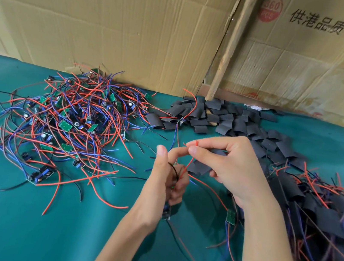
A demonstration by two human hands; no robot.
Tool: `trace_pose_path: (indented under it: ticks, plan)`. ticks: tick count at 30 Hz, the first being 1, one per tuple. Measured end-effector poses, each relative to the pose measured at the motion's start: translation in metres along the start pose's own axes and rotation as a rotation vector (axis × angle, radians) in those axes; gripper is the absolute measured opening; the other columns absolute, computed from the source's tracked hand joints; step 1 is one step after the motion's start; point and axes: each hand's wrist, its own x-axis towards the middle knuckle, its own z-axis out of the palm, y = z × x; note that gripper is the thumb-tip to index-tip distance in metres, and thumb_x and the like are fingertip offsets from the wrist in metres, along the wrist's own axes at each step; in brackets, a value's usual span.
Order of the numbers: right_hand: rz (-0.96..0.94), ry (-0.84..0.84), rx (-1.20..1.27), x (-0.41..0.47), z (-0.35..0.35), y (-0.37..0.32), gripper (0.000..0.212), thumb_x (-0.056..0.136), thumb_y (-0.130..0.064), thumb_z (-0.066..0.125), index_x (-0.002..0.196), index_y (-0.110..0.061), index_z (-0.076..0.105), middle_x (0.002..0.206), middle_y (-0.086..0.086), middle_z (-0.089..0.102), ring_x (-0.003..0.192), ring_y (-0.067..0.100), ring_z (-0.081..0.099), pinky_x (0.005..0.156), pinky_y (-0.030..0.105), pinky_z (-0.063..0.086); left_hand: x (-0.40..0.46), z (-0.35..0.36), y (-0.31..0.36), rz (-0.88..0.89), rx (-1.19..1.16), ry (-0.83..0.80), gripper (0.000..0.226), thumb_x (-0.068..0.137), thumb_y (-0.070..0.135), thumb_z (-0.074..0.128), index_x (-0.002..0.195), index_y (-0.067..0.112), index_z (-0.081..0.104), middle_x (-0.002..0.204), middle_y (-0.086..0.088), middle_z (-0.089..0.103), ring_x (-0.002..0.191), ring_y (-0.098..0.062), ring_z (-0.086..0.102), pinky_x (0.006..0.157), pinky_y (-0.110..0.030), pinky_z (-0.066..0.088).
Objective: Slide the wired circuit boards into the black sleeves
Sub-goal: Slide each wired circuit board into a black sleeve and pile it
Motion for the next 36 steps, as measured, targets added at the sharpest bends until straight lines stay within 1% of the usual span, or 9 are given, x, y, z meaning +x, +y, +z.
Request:
trace_pose_path:
  ticks: [3,9,14,17,20,22,25,32,36]
  plan:
    - [0.003,0.046,-0.020,0.001,-0.001,0.002,0.008,0.085,-0.019,0.082,0.081,-0.026,0.084,0.074,-0.015,0.075,0.054,-0.004,0.057,0.044,0.010,0.040,0.001,0.004,-0.002,0.012,0.079,0.050,0.049,0.085,0.054,0.037,0.126,0.035,0.057,0.068,0.005,0.042,0.055,-0.010,0.033,0.045,-0.023,0.028]
    - [0.060,0.197,0.009,0.006,-0.002,0.009,0.013,0.085,-0.017,0.081,0.075,-0.025,0.082,0.061,-0.017,0.068,0.045,-0.003,0.051,0.043,0.011,0.039,0.000,0.001,-0.005,0.200,0.191,0.141,0.058,0.081,0.009,0.038,0.137,0.021,0.046,0.107,-0.011,0.062,0.087,-0.019,0.063,0.064,-0.033,0.052]
    - [0.048,0.164,0.026,0.005,-0.002,0.008,0.010,0.085,-0.019,0.081,0.078,-0.025,0.082,0.063,-0.016,0.069,0.047,-0.002,0.052,0.042,0.012,0.038,0.000,0.002,-0.010,0.284,0.355,0.228,0.047,0.095,0.017,0.037,0.141,0.028,0.043,0.111,0.002,0.066,0.096,-0.019,0.068,0.074,-0.032,0.056]
    - [0.021,0.073,0.062,0.003,0.001,0.004,0.006,0.085,-0.021,0.082,0.081,-0.025,0.083,0.065,-0.013,0.070,0.048,0.000,0.050,0.043,0.012,0.037,0.002,-0.002,-0.011,0.305,0.422,0.315,0.036,0.105,0.026,0.038,0.137,0.042,0.042,0.098,0.006,0.071,0.078,-0.012,0.067,0.066,-0.029,0.053]
    - [0.001,-0.017,0.098,0.003,0.007,0.001,0.004,0.084,-0.018,0.082,0.085,-0.022,0.084,0.067,-0.006,0.072,0.053,0.004,0.053,0.044,0.013,0.038,-0.001,0.001,-0.009,0.287,0.578,0.305,0.036,0.106,0.040,0.033,0.141,0.041,0.044,0.076,0.010,0.063,0.055,-0.007,0.048,0.056,-0.021,0.043]
    - [-0.005,-0.099,0.127,0.002,0.009,-0.001,0.005,0.084,-0.016,0.082,0.087,-0.020,0.084,0.078,0.011,0.076,0.061,0.015,0.054,0.043,0.016,0.038,-0.004,0.005,-0.008,0.314,0.639,0.297,0.035,0.105,0.048,0.029,0.101,0.032,0.060,0.063,0.012,0.051,0.052,-0.004,0.039,0.051,-0.015,0.033]
    - [-0.015,-0.192,0.160,0.001,0.008,-0.003,0.005,0.084,-0.017,0.082,0.089,-0.017,0.084,0.090,0.028,0.073,0.062,0.019,0.051,0.043,0.019,0.035,-0.006,0.004,-0.003,0.251,0.610,0.311,0.044,0.103,0.051,0.028,0.066,0.029,0.040,0.057,0.013,0.039,0.055,-0.004,0.031,0.051,-0.018,0.027]
    - [-0.071,-0.243,0.036,0.001,0.003,-0.003,0.012,0.083,-0.009,0.083,0.089,-0.020,0.085,0.077,0.006,0.077,0.060,0.006,0.064,0.049,0.009,0.041,-0.009,0.005,-0.001,0.136,0.747,0.198,0.042,0.092,0.052,0.024,0.058,0.034,0.039,0.052,0.011,0.038,0.055,-0.012,0.028,0.052,-0.027,0.023]
    - [-0.091,-0.191,-0.059,0.004,0.004,0.000,0.012,0.081,-0.014,0.085,0.085,-0.025,0.084,0.081,0.006,0.079,0.081,0.022,0.076,0.078,0.034,0.060,-0.009,0.004,-0.001,0.184,0.751,0.205,0.042,0.099,0.046,0.032,0.064,0.023,0.034,0.051,0.010,0.035,0.053,-0.012,0.026,0.050,-0.032,0.025]
